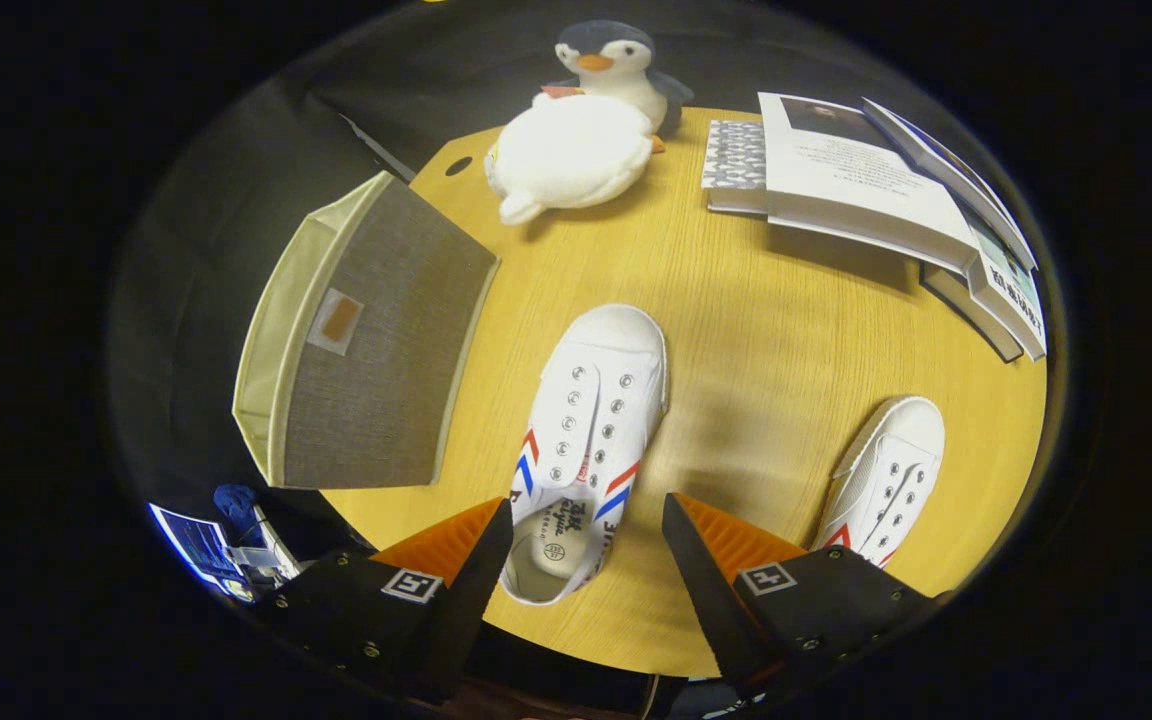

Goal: Open the storage box then place both shoes into the box .Put the left shoe in first, then the right shoe, with the right side of both shoes facing outward in a uniform manner.

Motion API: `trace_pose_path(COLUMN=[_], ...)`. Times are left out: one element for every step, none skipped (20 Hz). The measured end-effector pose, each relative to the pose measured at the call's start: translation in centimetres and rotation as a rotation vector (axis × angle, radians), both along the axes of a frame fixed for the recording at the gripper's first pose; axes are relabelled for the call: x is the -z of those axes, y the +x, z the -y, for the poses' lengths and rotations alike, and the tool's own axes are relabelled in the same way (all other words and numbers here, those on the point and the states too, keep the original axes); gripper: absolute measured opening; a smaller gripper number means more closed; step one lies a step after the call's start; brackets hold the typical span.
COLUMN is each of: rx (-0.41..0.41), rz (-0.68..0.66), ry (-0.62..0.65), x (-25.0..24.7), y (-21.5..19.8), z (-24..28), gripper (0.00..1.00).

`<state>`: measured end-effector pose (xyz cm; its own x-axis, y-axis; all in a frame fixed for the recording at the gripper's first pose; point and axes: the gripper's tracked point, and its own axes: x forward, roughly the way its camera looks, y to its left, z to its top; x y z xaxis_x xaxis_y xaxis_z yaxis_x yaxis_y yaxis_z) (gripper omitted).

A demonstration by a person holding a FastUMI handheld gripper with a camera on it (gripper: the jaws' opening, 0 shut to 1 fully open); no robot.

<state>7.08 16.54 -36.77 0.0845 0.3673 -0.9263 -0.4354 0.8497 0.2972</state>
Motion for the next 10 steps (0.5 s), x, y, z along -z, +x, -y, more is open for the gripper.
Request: trace_pose_path(rx=[-0.006, -0.013, -0.026, -0.043, -0.062, -0.080, -0.095, -0.100, -0.102, -0.093], rz=[-0.011, -0.022, -0.030, -0.035, -0.036, -0.035, -0.032, -0.033, -0.052, -0.065], ry=[-0.011, -0.023, -0.039, -0.065, -0.085, -0.108, -0.126, -0.142, -0.132, -0.128], x=[0.6, 1.2, 1.9, 2.7, 3.5, 4.1, 4.4, 5.0, 5.3, 6.0], y=[-0.2, -0.2, -0.4, -0.4, -0.7, -0.7, -0.4, -0.6, -0.8, -1.2], z=[-0.1, -0.2, -0.2, -0.1, -0.2, -0.1, -0.1, -0.1, -0.6, -1.1], gripper=[0.92, 0.92, 0.91, 0.91, 0.90, 0.87, 0.83, 0.82, 0.79, 0.64])
